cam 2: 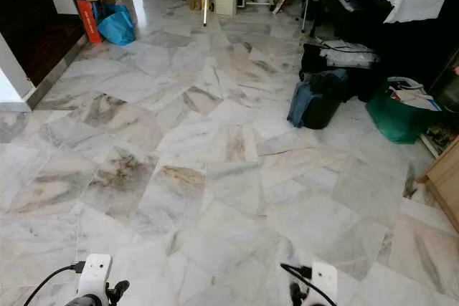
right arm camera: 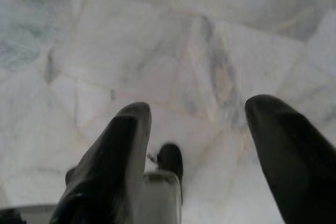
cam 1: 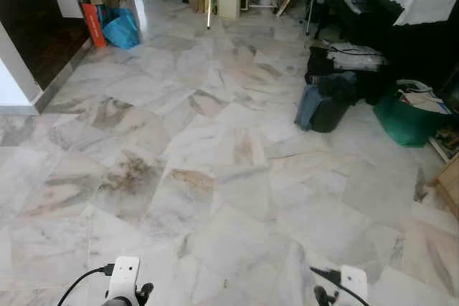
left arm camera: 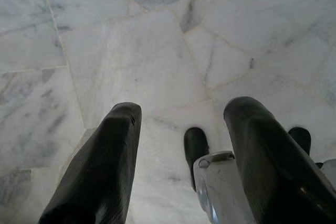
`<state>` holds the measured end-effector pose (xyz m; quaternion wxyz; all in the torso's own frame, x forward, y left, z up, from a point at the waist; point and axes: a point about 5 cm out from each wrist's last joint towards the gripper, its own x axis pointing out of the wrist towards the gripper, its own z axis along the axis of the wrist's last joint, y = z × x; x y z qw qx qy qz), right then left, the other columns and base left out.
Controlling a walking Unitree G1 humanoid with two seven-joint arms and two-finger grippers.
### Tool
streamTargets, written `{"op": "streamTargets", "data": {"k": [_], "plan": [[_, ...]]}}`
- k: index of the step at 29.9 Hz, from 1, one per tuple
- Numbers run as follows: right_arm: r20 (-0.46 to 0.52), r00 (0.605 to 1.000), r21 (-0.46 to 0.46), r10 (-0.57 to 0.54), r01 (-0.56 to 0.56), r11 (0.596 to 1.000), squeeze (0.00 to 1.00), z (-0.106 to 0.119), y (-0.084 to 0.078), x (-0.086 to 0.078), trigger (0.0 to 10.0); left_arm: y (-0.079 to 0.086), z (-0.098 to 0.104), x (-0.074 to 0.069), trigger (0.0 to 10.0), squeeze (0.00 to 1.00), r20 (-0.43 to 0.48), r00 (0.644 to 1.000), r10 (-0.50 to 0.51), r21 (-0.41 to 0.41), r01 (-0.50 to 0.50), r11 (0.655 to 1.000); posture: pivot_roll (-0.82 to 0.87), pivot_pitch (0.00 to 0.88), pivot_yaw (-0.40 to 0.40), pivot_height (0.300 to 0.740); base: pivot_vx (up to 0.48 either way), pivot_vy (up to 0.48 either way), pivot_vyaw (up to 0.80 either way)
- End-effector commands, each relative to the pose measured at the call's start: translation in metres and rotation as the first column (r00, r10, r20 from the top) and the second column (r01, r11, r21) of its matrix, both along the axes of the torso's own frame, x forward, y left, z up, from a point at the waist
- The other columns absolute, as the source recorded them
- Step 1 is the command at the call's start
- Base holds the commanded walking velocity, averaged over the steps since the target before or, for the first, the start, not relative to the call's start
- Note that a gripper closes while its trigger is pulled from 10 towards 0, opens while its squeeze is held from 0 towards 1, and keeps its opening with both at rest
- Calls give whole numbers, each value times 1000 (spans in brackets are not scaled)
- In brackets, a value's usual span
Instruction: Move the pillow to the sofa from floor
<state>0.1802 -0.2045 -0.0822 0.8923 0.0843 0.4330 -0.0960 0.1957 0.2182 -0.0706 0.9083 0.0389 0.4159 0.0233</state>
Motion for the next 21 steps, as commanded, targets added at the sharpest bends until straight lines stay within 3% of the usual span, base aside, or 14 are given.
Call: {"op": "streamTargets", "data": {"k": [1, 5, 13, 21], "plan": [[-19, 1000, 1, -2, 2, 1000, 0, -1, 2, -1, 10000, 1, -2, -4, 10000, 0, -24, 1000, 11, -7, -11, 1000, 75, 0, -23, 740, 0, 0, 0], [-20, 1000, 2, -1, 1, 1000, 0, -2, 2, -2, 10000, 2, -3, -5, 10000, 0, -27, 1000, 12, -7, -12, 1000, 77, 0, -24, 740, 0, 0, 0], [-40, 999, -4, -15, 14, 1000, 0, -6, -11, -19, 10000, 2, -4, -7, 10000, 0, -33, 999, 14, -11, -14, 1000, 77, 0, -24, 740, -256, 0, 0], [-41, 999, -1, -13, 13, 1000, 0, -5, -10, -15, 10000, 1, -5, -9, 10000, 0, -36, 999, 12, -17, -12, 1000, 77, 0, -25, 740, -279, 0, 0]]}}
